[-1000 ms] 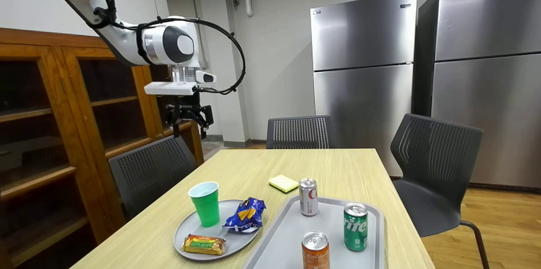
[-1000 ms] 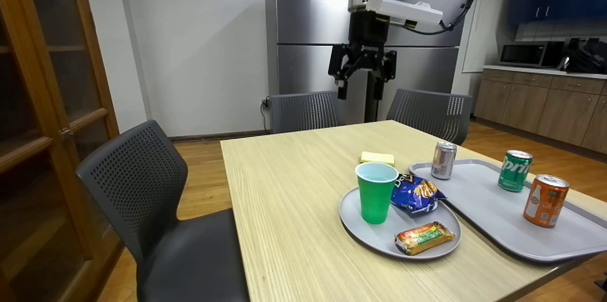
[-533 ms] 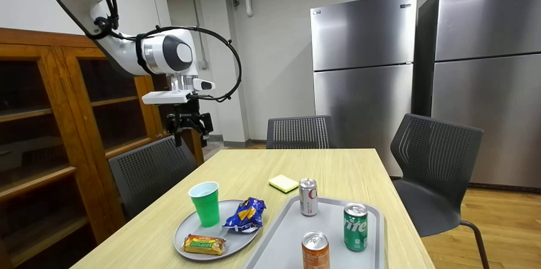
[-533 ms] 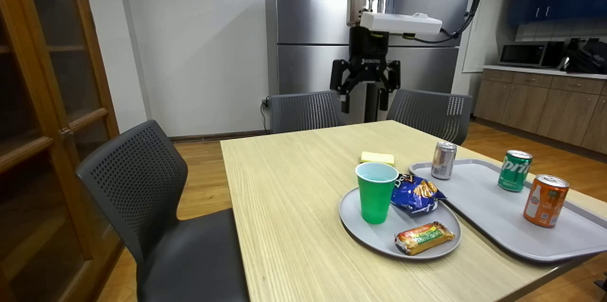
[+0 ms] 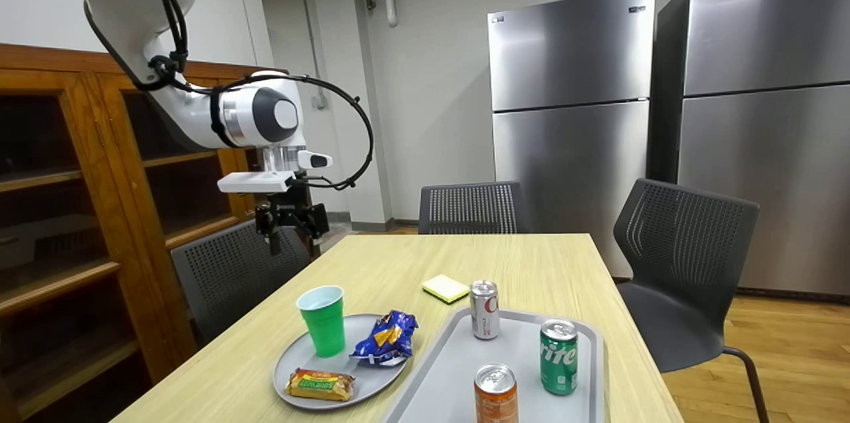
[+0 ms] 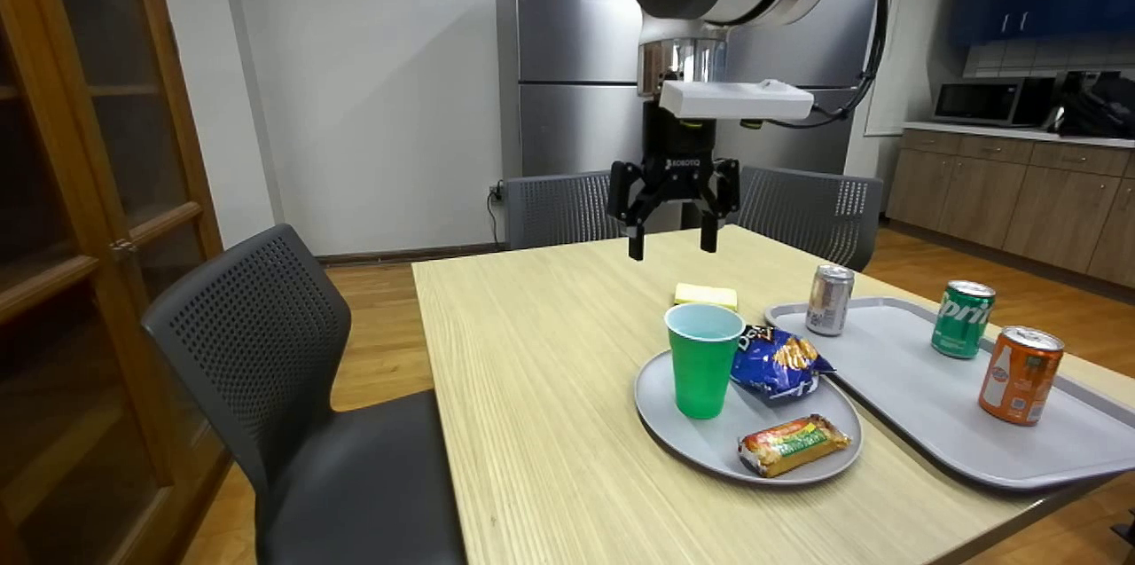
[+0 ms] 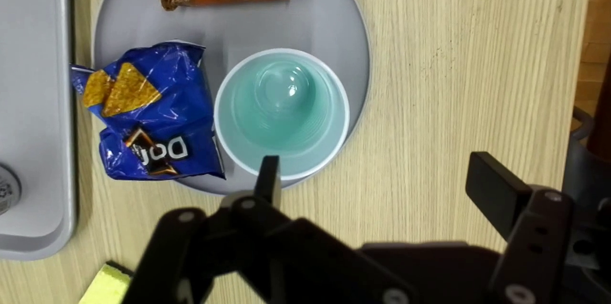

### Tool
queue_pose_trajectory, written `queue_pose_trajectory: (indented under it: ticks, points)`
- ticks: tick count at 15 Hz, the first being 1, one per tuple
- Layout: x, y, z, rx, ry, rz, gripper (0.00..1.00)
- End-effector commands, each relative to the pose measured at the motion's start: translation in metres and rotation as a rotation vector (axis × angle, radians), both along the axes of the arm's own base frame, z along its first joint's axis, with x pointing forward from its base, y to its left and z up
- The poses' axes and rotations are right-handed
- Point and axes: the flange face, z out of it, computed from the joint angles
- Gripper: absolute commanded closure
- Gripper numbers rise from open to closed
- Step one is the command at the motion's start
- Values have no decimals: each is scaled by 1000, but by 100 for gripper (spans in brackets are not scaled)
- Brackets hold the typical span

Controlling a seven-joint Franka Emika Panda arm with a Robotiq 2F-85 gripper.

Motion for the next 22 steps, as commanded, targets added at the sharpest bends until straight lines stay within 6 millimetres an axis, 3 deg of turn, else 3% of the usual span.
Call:
queue_pose_trajectory:
  ticks: [1,6,14,22]
  points:
    - [1,9,-17,-7,-29,16,0]
    - [7,13,-45,-22,-46,34,0]
    - [-6,23,-81,-70,-21,97,0]
    - [-10,24,-97,-92,17,110,0]
